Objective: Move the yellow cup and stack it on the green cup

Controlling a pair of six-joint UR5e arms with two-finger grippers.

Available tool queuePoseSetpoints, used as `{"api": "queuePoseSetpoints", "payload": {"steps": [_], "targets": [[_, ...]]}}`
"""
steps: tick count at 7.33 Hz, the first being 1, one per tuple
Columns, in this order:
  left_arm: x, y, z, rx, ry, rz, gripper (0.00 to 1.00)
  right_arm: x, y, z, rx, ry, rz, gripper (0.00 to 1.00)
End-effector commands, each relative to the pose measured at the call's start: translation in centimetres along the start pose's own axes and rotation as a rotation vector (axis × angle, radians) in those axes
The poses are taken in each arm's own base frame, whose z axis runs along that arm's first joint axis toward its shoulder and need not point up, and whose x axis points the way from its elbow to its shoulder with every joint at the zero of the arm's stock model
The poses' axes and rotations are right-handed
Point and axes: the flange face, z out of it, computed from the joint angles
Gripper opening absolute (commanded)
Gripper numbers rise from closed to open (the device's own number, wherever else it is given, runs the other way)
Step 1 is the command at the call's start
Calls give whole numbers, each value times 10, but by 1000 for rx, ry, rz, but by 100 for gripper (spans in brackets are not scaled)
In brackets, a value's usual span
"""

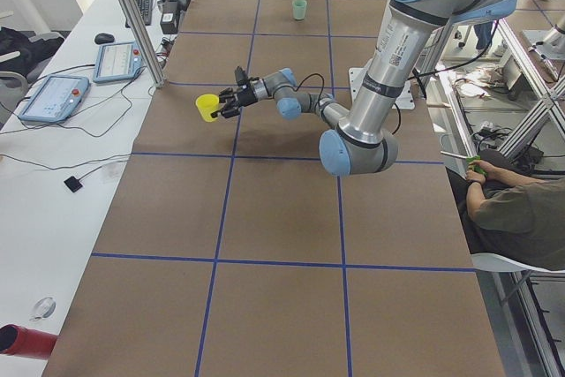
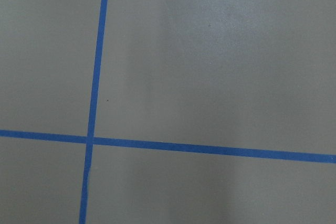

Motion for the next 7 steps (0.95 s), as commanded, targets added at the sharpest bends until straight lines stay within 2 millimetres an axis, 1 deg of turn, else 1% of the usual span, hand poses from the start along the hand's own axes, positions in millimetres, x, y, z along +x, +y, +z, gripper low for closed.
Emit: {"api": "queuePoseSetpoints", "payload": {"steps": [1, 2, 3, 4, 5, 6, 7], "targets": [[91, 4, -88, -36, 187, 174, 2, -13, -9, -5, 11, -8, -8, 99], [117, -3, -103, -97, 259, 167, 0, -18, -12, -7, 16, -11, -14, 99], [146, -13, -120, -155, 341, 123, 0, -29, -16, -9, 23, -20, -15, 99], [167, -14, -132, -163, 400, 72, 0, -54, -21, -9, 25, -41, 0, 99], [194, -15, -137, -208, 488, 50, 0, -86, -24, -5, 21, -66, 47, 99], [211, -30, -150, -203, 648, 145, 0, -109, -25, -2, 15, -82, 55, 99], [214, -34, -157, -187, 712, 146, 0, -126, -25, 2, 9, -93, 33, 99]]}}
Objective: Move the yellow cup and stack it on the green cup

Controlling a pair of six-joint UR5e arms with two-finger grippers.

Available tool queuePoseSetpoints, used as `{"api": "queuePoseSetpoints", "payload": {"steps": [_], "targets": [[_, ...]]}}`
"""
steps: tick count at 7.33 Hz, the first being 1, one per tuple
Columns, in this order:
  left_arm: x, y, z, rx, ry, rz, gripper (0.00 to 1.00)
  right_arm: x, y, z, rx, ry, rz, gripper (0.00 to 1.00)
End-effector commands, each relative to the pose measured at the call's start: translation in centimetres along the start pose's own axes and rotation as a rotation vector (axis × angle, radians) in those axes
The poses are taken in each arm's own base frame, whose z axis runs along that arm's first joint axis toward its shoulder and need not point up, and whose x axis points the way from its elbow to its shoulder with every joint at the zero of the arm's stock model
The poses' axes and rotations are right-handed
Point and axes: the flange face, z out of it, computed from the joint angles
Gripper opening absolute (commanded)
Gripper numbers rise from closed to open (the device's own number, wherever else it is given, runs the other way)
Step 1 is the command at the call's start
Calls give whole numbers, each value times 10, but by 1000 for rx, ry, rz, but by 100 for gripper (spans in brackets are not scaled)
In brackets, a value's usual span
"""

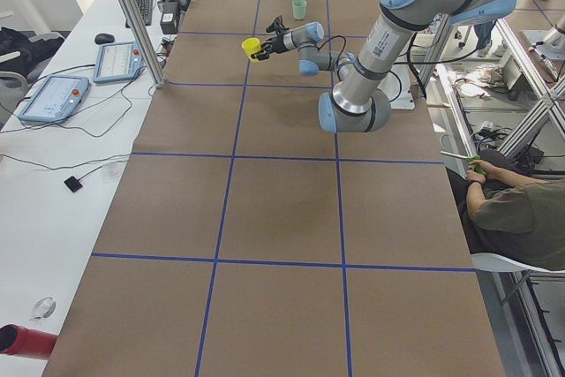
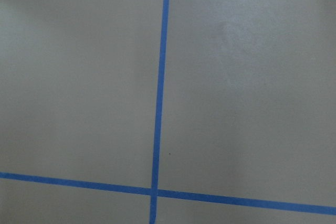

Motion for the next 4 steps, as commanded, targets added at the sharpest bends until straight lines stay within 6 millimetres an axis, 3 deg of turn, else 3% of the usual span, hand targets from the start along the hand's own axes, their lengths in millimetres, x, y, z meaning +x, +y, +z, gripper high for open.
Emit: {"api": "queuePoseSetpoints", "payload": {"steps": [1, 2, 4], "targets": [[33, -19, 3, 8, 118, 52, 0, -45, 0, 9, -11, -33, -29, 99], [37, -14, 12, 2, 107, 126, 0, -63, 4, 13, -20, -48, -35, 99], [48, -24, 15, 11, 111, 175, 5, -93, 16, 26, -48, -69, -34, 99]]}}
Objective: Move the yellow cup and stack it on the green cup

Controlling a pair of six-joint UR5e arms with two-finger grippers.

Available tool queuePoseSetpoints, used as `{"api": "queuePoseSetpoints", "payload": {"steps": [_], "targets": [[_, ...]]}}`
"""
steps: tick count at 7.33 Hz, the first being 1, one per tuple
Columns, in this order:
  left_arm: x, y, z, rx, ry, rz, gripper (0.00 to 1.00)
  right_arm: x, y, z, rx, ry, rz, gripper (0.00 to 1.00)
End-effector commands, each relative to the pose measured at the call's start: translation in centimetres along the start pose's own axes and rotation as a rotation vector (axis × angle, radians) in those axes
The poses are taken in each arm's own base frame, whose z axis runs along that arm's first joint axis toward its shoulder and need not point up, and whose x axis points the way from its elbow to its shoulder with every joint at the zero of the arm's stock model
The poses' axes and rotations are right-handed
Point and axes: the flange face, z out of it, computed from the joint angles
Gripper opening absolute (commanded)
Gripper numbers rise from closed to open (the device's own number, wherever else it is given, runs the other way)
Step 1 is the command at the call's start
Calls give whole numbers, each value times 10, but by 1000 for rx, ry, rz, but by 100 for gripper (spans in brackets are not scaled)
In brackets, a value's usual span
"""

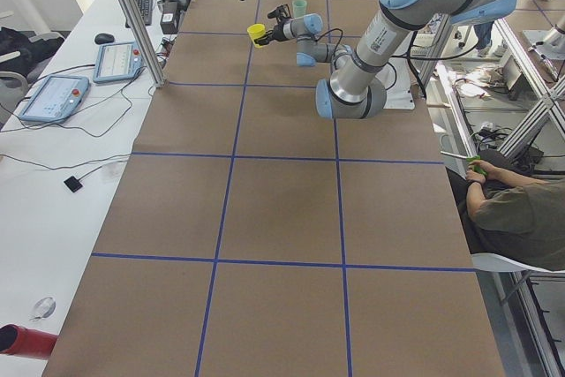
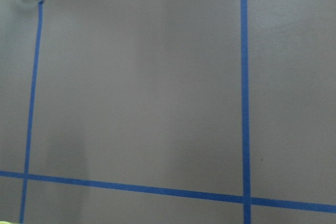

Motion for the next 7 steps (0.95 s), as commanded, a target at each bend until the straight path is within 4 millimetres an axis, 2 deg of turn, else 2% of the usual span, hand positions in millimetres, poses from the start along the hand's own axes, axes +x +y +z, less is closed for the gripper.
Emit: {"api": "queuePoseSetpoints", "payload": {"steps": [1, 4, 7], "targets": [[18, -15, 11, 0, 0, 30, 5, -28, 14, 17, -34, -21, -5, 98], [23, -18, 13, -3, 2, 78, 2, -36, 27, 33, -98, -42, -12, 96], [33, -26, 18, -6, 4, 89, 3, -30, 34, 41, -175, -67, 5, 90]]}}
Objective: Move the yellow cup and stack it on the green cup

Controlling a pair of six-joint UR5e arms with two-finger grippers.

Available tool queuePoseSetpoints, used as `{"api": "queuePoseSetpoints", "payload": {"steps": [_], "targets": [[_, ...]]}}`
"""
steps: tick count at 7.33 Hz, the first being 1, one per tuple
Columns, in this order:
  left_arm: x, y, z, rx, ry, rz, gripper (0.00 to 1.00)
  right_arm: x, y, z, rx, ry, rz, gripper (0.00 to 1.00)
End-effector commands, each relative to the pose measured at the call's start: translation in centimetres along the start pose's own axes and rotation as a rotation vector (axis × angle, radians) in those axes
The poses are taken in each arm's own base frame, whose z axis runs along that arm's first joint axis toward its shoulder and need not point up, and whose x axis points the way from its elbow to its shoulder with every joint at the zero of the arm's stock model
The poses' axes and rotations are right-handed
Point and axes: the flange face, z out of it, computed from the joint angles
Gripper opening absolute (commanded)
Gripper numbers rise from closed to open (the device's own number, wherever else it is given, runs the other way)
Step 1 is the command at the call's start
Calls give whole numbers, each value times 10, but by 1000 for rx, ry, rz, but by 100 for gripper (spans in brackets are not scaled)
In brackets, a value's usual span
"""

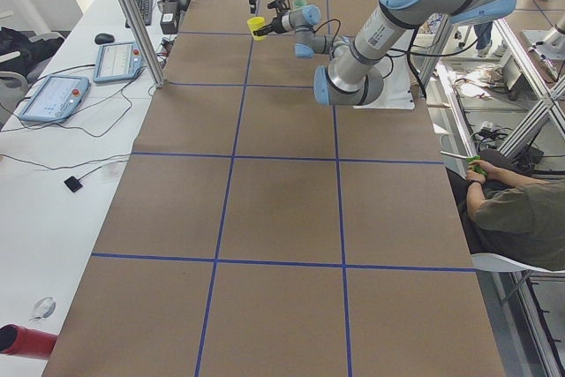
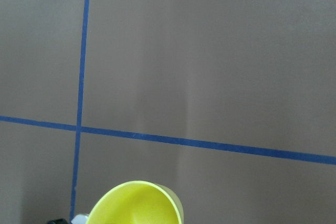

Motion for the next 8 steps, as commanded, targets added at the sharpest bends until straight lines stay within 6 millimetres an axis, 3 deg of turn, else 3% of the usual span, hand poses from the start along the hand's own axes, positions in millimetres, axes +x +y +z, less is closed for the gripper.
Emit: {"api": "queuePoseSetpoints", "payload": {"steps": [1, 3, 8], "targets": [[4, -6, 0, 5, 4, 0, 3, 5, 1, 5, -36, -9, 13, 86], [4, -8, 0, 8, 2, 25, 6, 16, 3, 7, -45, -4, 29, 74], [4, -10, -3, 20, 2, 19, 7, 19, 2, 10, -51, -1, 36, 72]]}}
